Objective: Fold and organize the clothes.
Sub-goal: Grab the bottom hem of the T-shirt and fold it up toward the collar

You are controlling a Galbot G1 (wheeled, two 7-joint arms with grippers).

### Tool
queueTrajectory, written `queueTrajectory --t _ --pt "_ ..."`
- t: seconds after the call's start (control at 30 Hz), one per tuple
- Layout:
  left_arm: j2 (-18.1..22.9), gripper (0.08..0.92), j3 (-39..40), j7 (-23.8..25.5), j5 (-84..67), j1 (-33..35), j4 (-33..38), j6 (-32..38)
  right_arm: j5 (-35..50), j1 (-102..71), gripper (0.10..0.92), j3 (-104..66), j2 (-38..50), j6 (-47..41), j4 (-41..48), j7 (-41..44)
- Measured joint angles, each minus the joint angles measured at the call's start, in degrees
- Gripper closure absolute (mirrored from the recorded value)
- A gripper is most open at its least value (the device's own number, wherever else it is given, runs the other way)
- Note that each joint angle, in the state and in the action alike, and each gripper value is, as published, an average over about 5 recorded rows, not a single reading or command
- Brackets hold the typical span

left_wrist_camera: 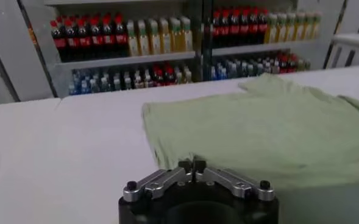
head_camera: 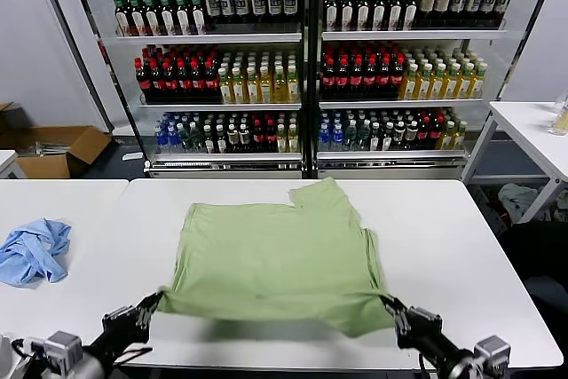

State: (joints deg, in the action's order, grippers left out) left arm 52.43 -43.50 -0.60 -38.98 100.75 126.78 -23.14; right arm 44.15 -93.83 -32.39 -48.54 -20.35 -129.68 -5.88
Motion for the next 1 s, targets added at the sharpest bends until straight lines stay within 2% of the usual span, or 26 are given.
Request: queueTrajectory --t 0.5,1.0 --pt "1.7 0.916 9.9 4.0 -0.5 -18.3 -16.5 4.6 -2.3 14.4 0.919 8.9 -3.0 -0.8 10.5 -1.0" --pt "1.0 0.916 15.5 6.7 2.1 -28.5 -26.5 5.2 -5.8 19.4 0.918 13.7 -6.2 -0.8 15.4 -0.8"
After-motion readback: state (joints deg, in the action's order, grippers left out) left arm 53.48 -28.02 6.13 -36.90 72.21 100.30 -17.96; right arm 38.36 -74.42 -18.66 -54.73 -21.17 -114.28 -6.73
